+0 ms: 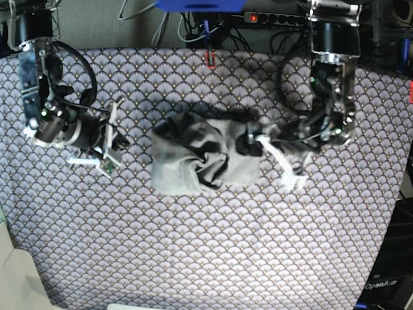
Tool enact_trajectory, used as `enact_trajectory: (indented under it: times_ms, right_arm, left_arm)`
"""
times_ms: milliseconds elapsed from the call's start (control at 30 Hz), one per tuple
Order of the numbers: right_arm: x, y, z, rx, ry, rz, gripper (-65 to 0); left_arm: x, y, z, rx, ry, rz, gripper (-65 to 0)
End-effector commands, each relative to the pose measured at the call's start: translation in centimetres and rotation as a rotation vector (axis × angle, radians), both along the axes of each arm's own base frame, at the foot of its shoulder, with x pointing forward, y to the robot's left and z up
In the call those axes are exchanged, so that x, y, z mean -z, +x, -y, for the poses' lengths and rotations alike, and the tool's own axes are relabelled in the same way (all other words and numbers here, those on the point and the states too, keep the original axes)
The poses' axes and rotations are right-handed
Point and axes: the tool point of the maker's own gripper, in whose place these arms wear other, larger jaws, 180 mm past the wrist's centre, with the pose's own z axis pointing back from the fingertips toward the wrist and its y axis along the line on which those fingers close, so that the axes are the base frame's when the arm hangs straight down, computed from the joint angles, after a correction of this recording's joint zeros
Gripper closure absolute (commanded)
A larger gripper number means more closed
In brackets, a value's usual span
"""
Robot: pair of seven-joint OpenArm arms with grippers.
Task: Fold the T-shirt properly
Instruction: 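Release the bundle and move both grippers to its opposite sides, then tuck the bundle's loose edge under with the left gripper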
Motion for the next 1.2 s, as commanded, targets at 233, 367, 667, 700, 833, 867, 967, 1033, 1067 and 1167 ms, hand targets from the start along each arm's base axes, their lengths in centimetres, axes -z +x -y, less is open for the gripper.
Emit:
enact_trajectory:
  times_ms: [233,367,667,700,833,867,967,1033,1067,1167]
  right_arm:
    - [0.5,2.4,-1.8,-0.050,0.040,-0.003,0.0]
    - [1.4,2.1,-2.8,-0.073,0.064,-0.022,0.0]
    - [2.4,0.7,-4.8,-0.093,0.099,-0.056,0.0]
    - [2.4,0.7,-4.5,-0.092,0.090,-0.057,0.0]
    - [2.4,1.0,-2.0,-0.078,0.031,-0.055,0.0]
    - [2.5,0.9,-1.3,-0.074,0.011,-0.059,0.0]
    - [2.8,0.7,-0.1,-0.069,-0.040,-0.082,0.0]
    - [2.7,0.9,0.8,-0.045,-0.052,-0.083,0.0]
    - [2.7,0.9,1.1,-0.037,-0.054,-0.083,0.0]
    - [2.4,1.2,1.8,-0.011,-0.052,-0.075,0.0]
  left_arm:
    - [-0.7,0.8,-0.3,-0.031,-0.023,0.031,-58.1]
    - [-0.9,1.1,0.7,-0.035,-0.045,0.035,-45.7]
    - [-0.6,2.3,1.5,-0.041,-0.081,0.006,-14.8]
    - [-1.1,2.4,1.5,-0.038,-0.078,0.022,-14.4]
    - [-3.9,3.2,0.7,-0.019,-0.044,0.120,-14.4]
    - [-4.4,3.2,0.6,-0.014,-0.036,0.138,-14.4]
    - [-5.9,3.2,0.6,-0.004,-0.028,0.188,-14.4]
    - [-6.8,3.3,0.8,0.002,-0.026,0.217,-14.4]
    - [-7.2,3.4,0.9,0.004,-0.031,0.228,-14.4]
    - [-8.4,3.5,2.1,0.014,-0.111,0.245,-14.4]
